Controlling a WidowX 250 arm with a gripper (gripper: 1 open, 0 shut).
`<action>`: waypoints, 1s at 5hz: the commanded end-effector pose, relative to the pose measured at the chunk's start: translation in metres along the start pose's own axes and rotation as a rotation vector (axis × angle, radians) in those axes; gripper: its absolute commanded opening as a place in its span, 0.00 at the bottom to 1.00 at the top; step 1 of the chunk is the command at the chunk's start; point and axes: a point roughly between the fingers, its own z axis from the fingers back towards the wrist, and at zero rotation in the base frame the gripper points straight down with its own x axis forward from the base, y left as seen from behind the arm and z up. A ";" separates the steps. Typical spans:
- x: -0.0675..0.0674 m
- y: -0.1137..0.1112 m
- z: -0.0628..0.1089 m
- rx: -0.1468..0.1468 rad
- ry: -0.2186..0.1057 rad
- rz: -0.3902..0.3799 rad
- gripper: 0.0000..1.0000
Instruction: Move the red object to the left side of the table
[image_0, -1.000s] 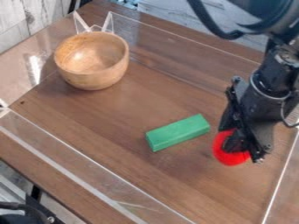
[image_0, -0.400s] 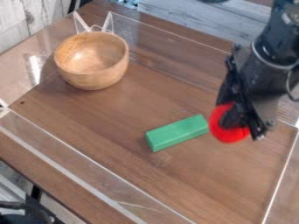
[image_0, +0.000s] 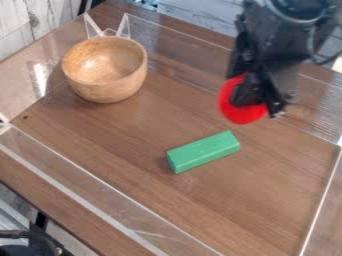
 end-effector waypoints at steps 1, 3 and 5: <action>-0.020 0.027 0.005 0.023 -0.057 0.018 0.00; -0.069 0.064 -0.014 0.039 -0.053 0.037 0.00; -0.109 0.099 -0.040 0.047 -0.058 0.099 0.00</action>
